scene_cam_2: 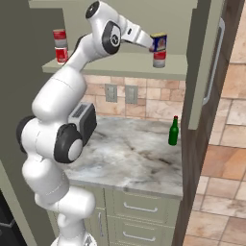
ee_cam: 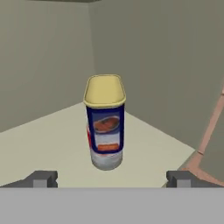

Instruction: Stack two cans on top of the other two cans in the cabinet.

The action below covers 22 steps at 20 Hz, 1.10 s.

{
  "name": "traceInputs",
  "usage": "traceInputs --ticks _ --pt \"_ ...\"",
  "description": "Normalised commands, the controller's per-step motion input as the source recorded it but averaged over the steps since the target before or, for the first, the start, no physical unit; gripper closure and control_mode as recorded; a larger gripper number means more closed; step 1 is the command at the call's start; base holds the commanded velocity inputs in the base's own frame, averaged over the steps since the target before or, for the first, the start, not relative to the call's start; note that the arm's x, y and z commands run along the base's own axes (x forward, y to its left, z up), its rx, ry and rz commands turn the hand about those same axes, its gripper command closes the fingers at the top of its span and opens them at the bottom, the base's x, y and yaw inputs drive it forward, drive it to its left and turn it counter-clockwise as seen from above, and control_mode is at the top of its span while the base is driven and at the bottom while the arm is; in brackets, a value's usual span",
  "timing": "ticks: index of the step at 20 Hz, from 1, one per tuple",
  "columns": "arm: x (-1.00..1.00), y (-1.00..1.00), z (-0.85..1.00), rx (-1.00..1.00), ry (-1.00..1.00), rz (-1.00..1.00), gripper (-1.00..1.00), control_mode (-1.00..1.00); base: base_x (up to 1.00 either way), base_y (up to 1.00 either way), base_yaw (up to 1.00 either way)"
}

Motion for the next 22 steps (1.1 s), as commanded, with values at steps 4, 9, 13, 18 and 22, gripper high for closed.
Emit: traceInputs --ticks 4,9,13,18,22 --pt "-0.61 0.26 -0.11 0.0 -0.02 0.06 -1.0 -1.0 0.0 0.0 0.0" --pt "-0.74 0.36 -0.18 0.0 -0.04 0.16 -1.0 -1.0 0.0 0.0 0.0" --pt "-0.68 0.42 -0.17 0.0 0.0 0.27 -1.0 -1.0 0.0 0.0 0.0" --pt "-0.67 0.43 -0.19 0.0 0.0 0.27 -1.0 -1.0 0.0 0.0 0.0" --pt "-0.58 0.46 -0.19 0.0 0.01 0.24 -1.0 -1.0 0.0 0.0 0.0"
